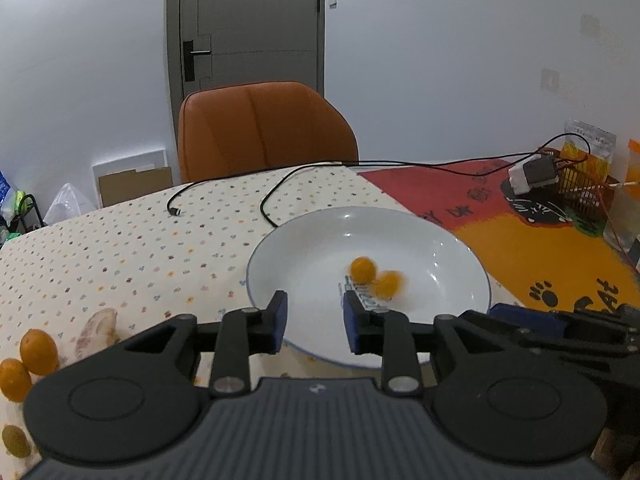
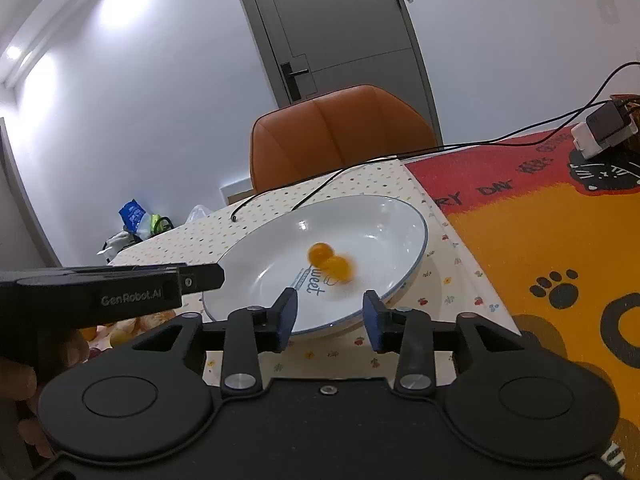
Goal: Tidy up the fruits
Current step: 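Move both open tools back from the plate toward the remaining fruit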
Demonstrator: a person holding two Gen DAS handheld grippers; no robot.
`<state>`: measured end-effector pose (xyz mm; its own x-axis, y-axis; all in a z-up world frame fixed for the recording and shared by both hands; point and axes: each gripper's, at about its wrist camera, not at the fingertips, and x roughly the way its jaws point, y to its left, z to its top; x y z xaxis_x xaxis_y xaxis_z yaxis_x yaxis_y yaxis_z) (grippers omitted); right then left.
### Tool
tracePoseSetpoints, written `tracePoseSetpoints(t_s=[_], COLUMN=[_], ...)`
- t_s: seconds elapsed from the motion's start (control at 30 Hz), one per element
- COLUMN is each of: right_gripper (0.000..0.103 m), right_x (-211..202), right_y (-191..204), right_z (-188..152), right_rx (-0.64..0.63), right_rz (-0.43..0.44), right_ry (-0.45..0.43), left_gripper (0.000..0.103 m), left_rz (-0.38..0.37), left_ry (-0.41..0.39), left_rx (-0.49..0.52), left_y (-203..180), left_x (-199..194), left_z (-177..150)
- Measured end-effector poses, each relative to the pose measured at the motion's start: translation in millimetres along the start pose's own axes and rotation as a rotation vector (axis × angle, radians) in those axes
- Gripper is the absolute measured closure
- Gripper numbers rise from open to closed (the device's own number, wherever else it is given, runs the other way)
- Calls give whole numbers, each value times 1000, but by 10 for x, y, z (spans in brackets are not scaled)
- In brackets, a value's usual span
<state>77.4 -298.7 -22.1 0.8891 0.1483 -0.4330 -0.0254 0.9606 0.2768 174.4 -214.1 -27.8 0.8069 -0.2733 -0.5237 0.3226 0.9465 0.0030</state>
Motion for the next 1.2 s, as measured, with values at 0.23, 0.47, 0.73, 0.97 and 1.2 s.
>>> tracePoseSetpoints(t_s=[0.23, 0.47, 0.73, 0.97, 1.2], right_gripper=[42, 17, 0, 0, 0], right_x=[-56, -135, -193, -208, -268], right_y=[19, 94, 230, 411, 558], right_z=[-8, -19, -22, -55, -74], right_rx=[5, 4, 4, -28, -46], right_rz=[-20, -34, -23, -56, -51], right_ry=[-5, -17, -27, -30, -44], left_gripper=[47, 26, 18, 13, 13], left_rz=[44, 118, 188, 223, 265], left_ry=[2, -24, -35, -50, -71], left_rx=[-37, -93, -137, -173, -202], left_y=[134, 336, 610, 796, 961], left_x=[-127, -316, -551, -739, -968], left_z=[-71, -141, -225, -308, -393])
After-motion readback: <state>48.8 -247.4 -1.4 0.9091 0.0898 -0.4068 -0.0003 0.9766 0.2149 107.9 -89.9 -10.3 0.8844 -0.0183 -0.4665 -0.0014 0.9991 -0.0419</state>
